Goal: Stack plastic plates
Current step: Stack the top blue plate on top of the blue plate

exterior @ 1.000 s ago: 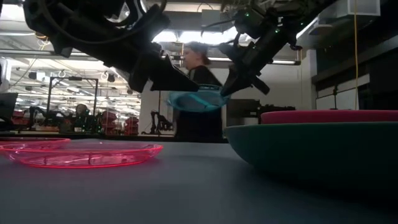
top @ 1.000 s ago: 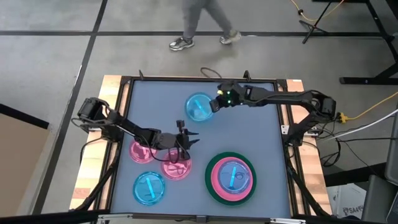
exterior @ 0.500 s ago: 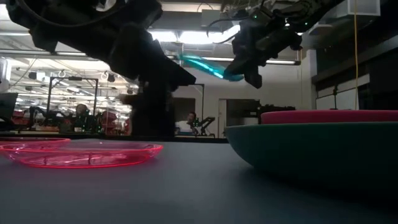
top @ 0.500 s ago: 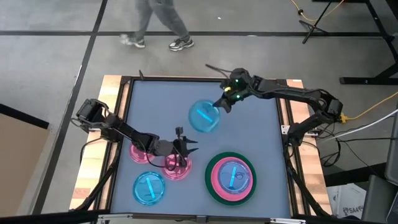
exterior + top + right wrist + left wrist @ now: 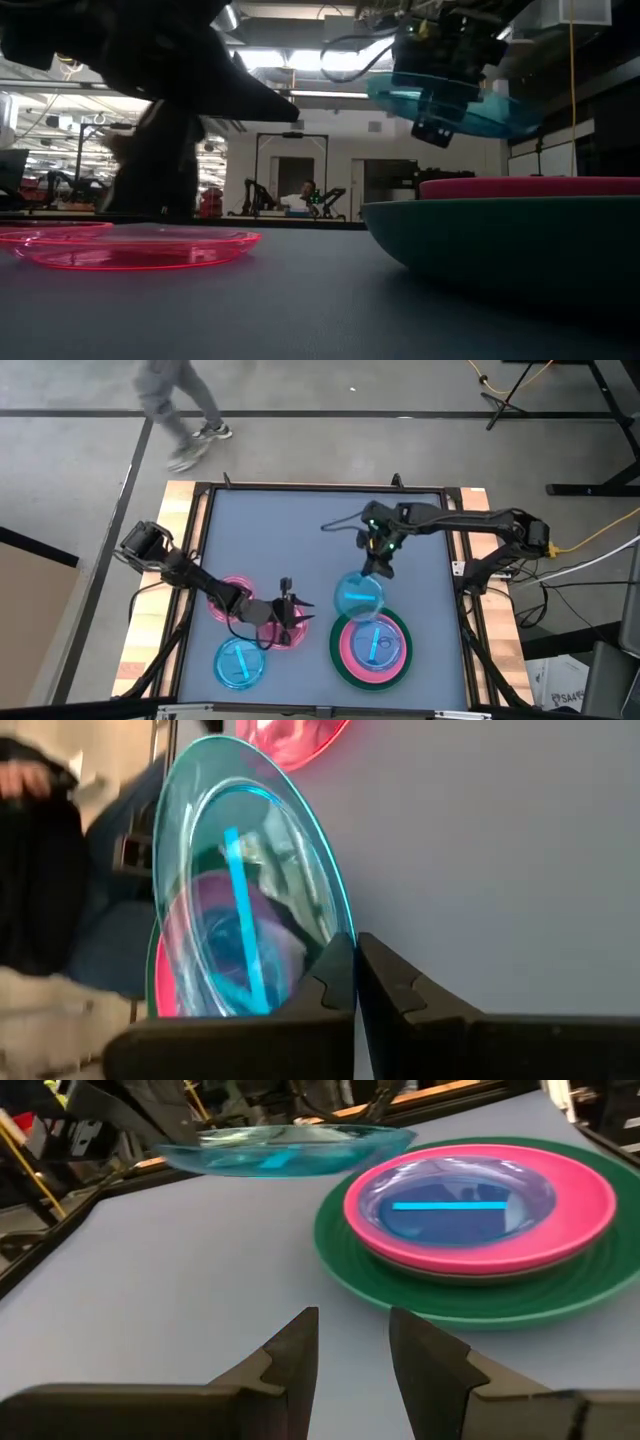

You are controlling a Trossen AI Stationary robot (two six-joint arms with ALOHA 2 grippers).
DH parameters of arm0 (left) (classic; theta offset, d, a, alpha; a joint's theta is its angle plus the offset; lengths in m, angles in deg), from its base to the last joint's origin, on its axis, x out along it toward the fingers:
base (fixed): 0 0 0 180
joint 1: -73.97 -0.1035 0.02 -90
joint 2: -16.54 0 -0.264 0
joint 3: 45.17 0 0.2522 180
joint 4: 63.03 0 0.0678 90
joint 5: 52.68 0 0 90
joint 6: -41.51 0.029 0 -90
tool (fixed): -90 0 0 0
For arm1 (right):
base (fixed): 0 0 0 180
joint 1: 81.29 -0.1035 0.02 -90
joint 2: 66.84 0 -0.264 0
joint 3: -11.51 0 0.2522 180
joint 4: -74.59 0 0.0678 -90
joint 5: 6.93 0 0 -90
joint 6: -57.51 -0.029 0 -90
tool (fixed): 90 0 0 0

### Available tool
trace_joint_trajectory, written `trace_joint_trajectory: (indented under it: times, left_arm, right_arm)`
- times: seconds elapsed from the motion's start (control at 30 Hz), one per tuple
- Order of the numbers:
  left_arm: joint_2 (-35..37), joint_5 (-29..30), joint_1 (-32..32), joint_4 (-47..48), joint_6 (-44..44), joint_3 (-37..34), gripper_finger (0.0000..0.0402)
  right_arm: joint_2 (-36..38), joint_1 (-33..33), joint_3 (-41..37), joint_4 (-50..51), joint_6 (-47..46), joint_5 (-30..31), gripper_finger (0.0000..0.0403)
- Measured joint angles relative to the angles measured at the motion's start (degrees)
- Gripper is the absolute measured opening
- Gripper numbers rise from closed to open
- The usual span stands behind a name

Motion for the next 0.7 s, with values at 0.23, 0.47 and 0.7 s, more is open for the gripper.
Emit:
trace_joint_trajectory:
  times: [0.23, 0.47, 0.7]
  left_arm:
    - [0.0, 0.0, 0.7, 0.0, 0.0, 0.0, 0.0118]
    - [0.0, 0.2, 0.7, 0.0, 0.0, 0.0, 0.0118]
    - [0.0, 0.2, 0.7, 0.0, 0.1, 0.0, 0.0118]
  right_arm:
    - [0.0, -8.8, 0.0, 0.6, -0.2, 4.4, 0.0000]
    - [0.0, -18.4, 0.0, 0.8, -3.3, 12.1, 0.0000]
    - [0.0, -26.0, 0.0, 0.8, -7.9, 16.1, 0.0000]
